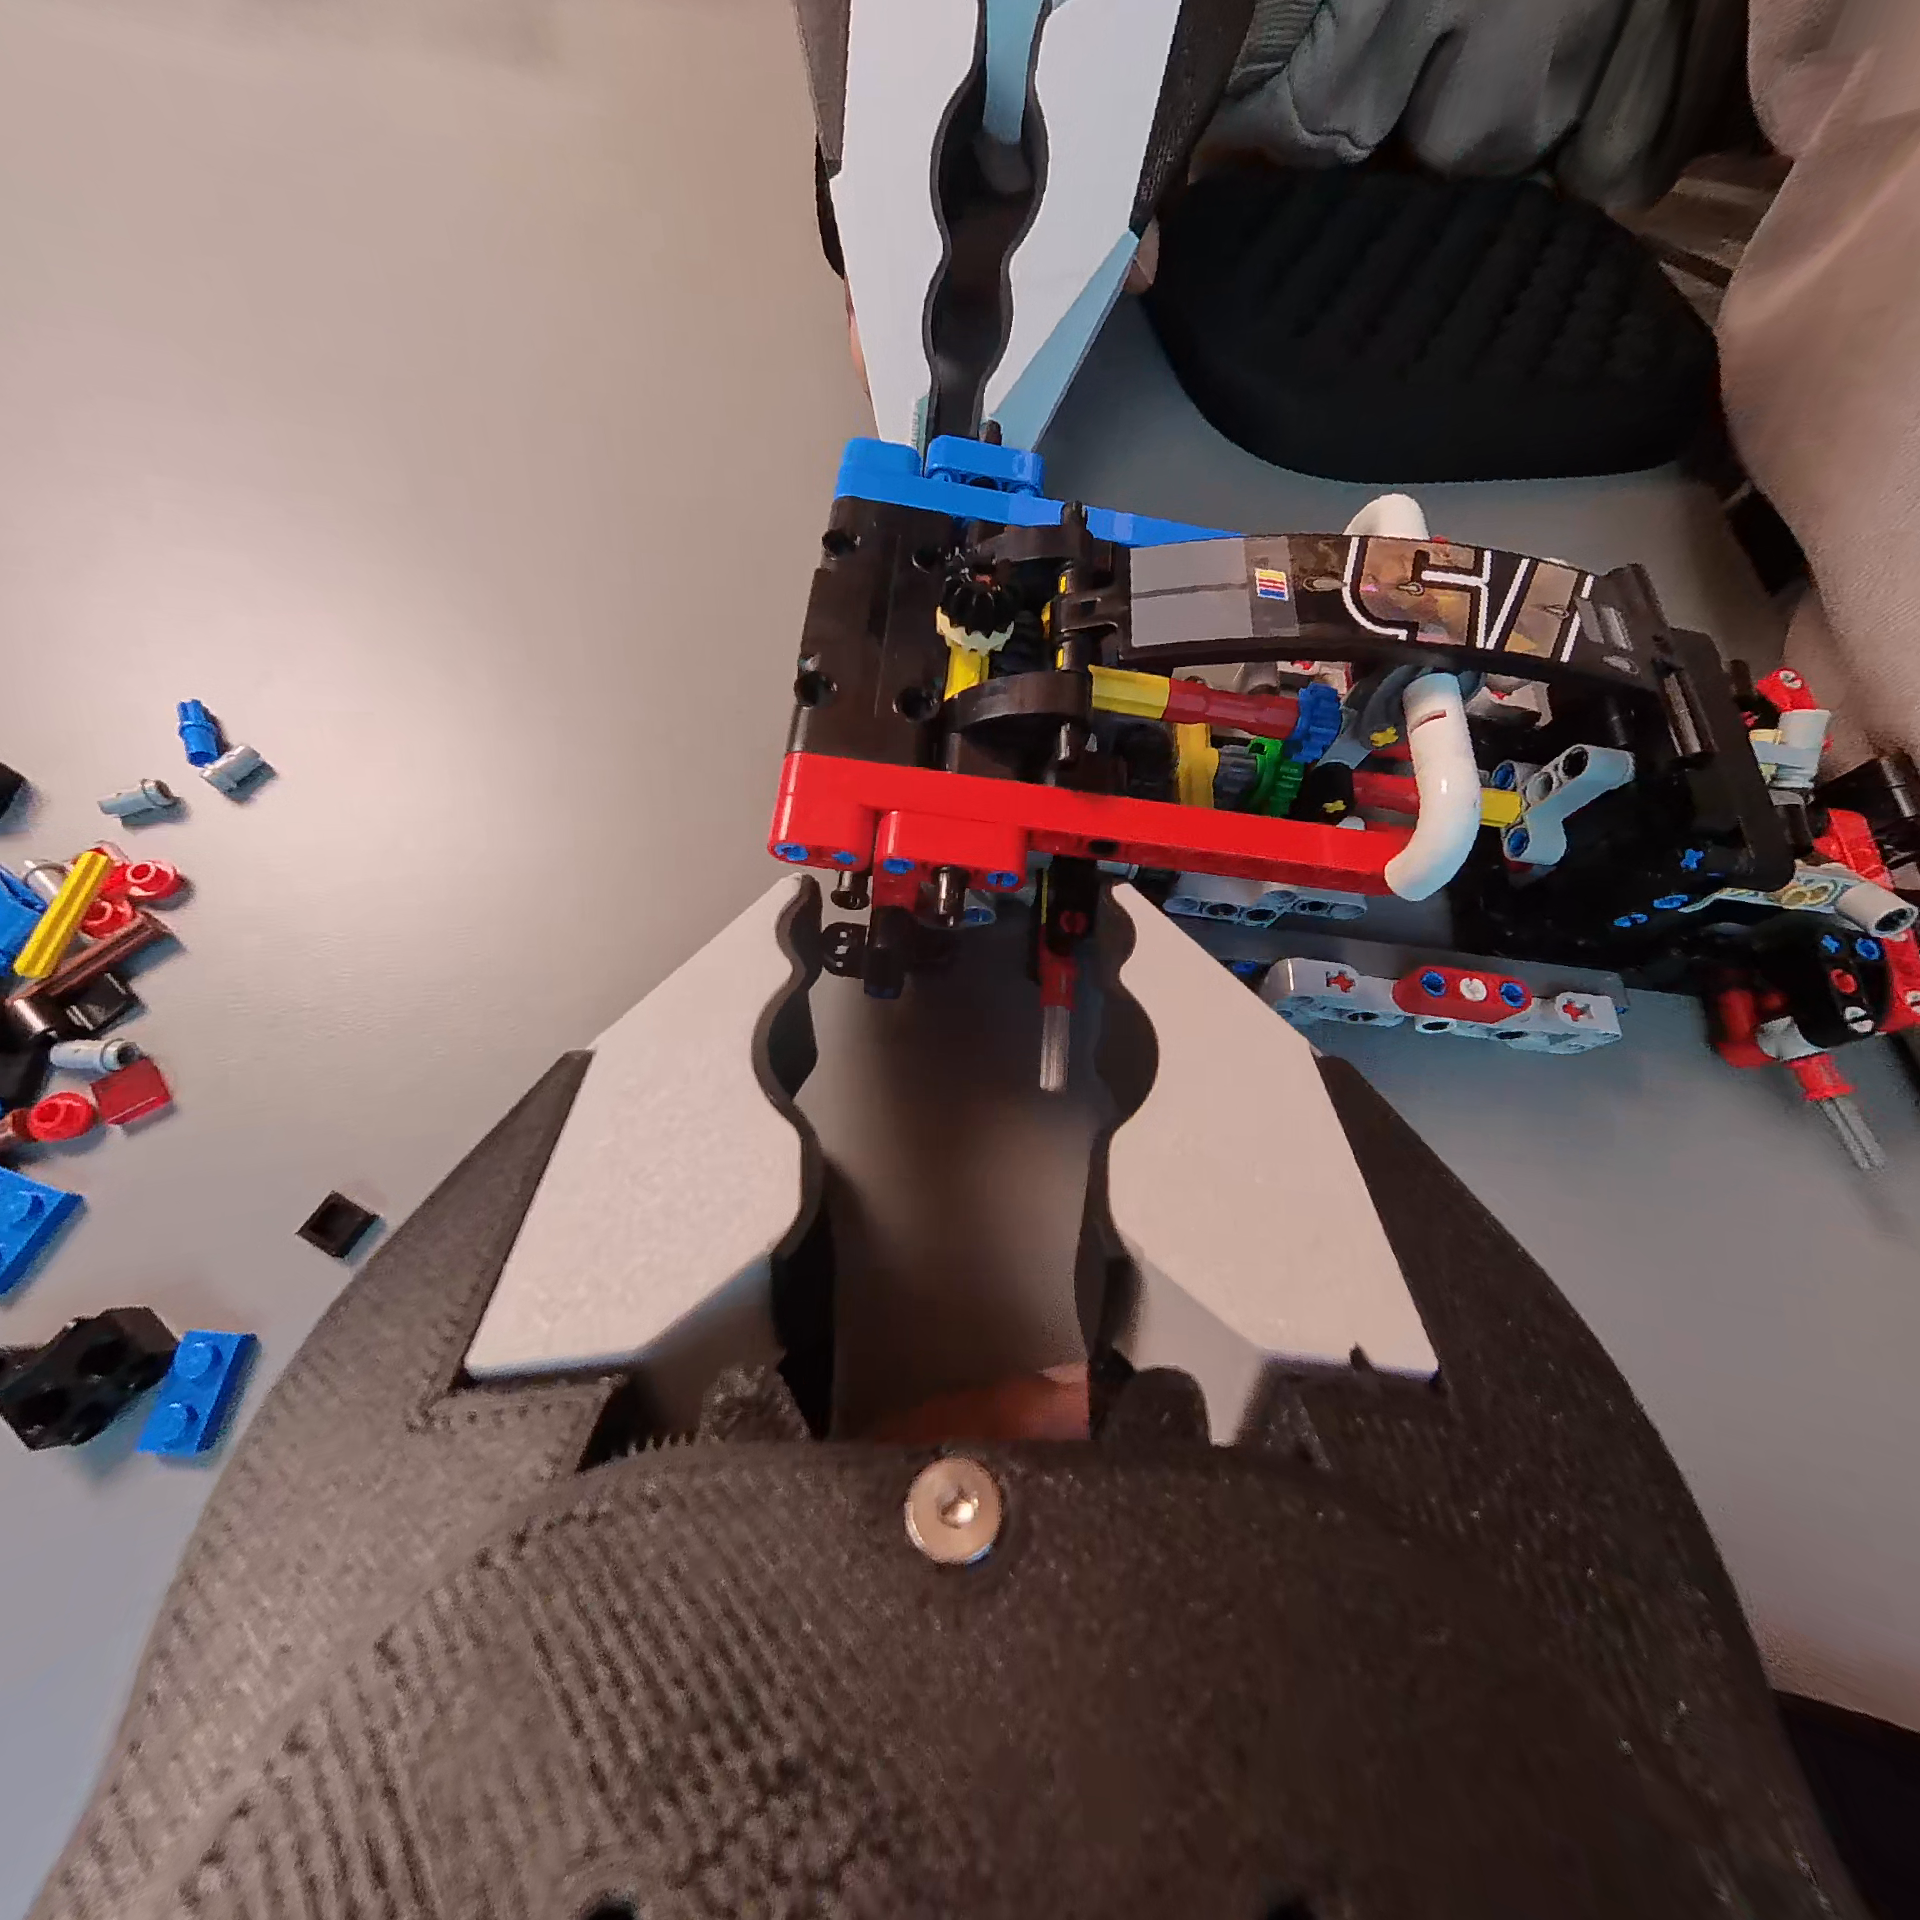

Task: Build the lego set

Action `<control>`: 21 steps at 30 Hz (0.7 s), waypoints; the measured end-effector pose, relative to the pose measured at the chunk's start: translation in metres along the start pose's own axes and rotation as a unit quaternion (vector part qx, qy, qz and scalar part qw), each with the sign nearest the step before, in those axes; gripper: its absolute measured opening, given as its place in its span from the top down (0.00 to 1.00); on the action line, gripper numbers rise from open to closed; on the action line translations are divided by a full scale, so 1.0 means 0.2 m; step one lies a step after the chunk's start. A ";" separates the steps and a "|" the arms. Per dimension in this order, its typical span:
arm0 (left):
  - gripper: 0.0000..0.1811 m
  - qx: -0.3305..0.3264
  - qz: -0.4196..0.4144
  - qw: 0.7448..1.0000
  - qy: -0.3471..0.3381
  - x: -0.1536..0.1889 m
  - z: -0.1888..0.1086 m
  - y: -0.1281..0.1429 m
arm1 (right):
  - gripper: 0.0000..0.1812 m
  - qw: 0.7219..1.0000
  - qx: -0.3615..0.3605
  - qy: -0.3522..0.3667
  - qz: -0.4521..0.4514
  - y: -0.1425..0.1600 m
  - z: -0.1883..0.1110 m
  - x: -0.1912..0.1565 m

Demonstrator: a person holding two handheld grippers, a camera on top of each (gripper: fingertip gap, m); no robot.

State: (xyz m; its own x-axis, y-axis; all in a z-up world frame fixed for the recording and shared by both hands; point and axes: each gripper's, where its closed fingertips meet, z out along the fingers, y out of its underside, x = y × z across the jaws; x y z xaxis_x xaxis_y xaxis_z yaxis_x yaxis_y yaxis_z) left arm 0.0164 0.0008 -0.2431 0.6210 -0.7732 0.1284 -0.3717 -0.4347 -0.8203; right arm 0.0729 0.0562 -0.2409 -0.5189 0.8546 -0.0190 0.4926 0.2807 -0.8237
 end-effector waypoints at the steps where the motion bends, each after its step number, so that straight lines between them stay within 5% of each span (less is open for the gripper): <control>1: 0.72 -0.001 0.005 1.000 -0.002 0.00 0.00 0.00 | 0.97 1.000 0.000 -0.002 -0.005 0.00 0.00 0.00; 21: 0.73 -0.007 0.031 0.999 -0.011 -0.04 0.01 0.00 | 0.97 0.999 0.000 -0.009 0.031 -0.01 0.01 0.07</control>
State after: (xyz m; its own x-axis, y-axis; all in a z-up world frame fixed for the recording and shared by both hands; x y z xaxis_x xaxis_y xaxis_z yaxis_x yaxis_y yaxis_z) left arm 0.0125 0.0085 -0.2451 0.6113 -0.7887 0.0656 -0.4194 -0.3932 -0.8182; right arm 0.0634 0.0659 -0.2412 -0.4997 0.8625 -0.0797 0.5243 0.2280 -0.8204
